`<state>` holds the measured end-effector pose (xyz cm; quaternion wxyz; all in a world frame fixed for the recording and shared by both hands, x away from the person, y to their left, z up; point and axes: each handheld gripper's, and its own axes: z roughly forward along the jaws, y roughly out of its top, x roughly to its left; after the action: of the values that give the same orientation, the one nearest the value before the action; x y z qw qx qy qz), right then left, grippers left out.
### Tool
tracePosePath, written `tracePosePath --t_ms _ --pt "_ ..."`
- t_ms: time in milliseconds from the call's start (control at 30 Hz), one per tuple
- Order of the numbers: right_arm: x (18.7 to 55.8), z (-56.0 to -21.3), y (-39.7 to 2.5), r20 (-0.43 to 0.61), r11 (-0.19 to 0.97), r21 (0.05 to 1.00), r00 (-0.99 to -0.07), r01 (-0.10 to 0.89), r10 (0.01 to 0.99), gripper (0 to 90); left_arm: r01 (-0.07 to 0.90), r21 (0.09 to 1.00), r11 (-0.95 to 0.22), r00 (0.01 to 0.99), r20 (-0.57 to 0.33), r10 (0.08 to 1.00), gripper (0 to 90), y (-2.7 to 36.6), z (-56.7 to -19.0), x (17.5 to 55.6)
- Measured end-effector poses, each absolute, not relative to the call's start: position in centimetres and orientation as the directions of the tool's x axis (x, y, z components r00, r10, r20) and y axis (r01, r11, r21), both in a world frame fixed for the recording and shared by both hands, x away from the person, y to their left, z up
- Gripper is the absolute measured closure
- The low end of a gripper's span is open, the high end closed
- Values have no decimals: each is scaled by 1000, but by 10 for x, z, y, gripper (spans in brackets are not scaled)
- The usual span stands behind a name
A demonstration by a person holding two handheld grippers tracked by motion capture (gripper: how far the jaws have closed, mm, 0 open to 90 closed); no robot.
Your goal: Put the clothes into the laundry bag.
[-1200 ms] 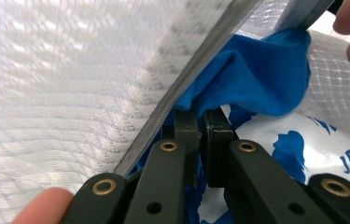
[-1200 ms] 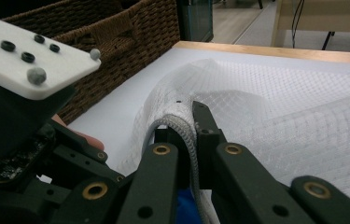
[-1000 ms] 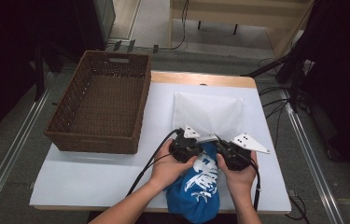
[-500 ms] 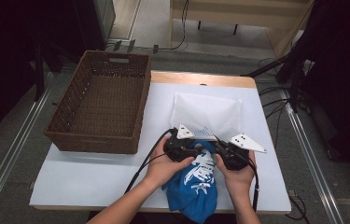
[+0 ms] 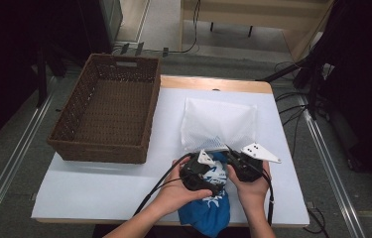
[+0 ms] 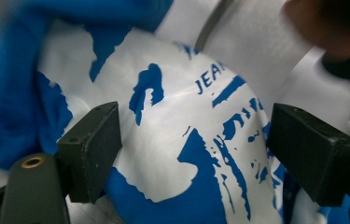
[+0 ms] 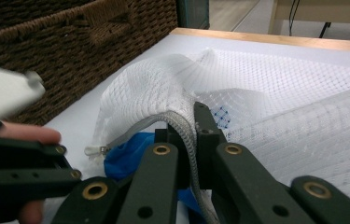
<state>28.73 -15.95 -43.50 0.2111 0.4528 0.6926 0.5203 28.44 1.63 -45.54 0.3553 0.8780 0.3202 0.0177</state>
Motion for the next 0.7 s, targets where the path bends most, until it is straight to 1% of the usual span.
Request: tracePosePath --t_ms 33,67,100,133,167,200,233,300,367,433,567,600,633,667,700 --pt "287 -435 -159 176 52 912 -501 407 847 900 538 641 -548 795 -168 583 259 16 -457 283" --pt "287 -436 -159 182 50 909 -500 414 847 900 533 645 -548 797 -165 582 346 17 -457 283" --pt "287 -437 -159 183 50 908 -500 417 847 900 531 650 -543 800 -175 574 424 18 -455 283" --pt "287 -438 -158 183 51 907 -501 418 846 900 531 652 -541 804 -187 564 540 20 -453 284" --pt "287 -439 -157 184 54 906 -505 420 843 900 540 657 -526 798 -202 568 631 22 -450 285" --pt "287 -440 -156 183 57 905 -506 422 843 900 546 658 -519 797 -215 565 710 24 -448 286" --pt "287 -440 -155 179 62 906 -510 420 841 900 563 667 -488 785 -248 568 744 27 -444 287" --pt "285 -438 -152 184 60 906 -516 420 836 900 592 685 -425 762 -303 573 780 33 -437 290" --pt "282 -434 -149 176 67 910 -527 410 831 900 604 717 -348 741 -343 577 789 40 -426 292" --pt "280 -429 -147 172 65 916 -535 396 827 900 610 734 -299 731 -374 571 791 45 -418 296" --pt "277 -421 -146 171 51 926 -538 374 825 900 601 753 -269 714 -354 604 785 47 -416 302" --pt "276 -420 -146 174 49 926 -540 374 824 900 584 757 -293 715 -309 628 780 44 -422 305" --pt "276 -419 -146 175 48 926 -540 373 823 900 578 753 -314 713 -279 644 748 42 -429 308" --pt "276 -419 -146 175 48 926 -540 373 823 900 585 734 -344 709 -257 657 748 38 -440 312" --pt "276 -420 -146 175 49 926 -541 374 823 900 613 694 -377 708 -271 652 718 36 -452 318"
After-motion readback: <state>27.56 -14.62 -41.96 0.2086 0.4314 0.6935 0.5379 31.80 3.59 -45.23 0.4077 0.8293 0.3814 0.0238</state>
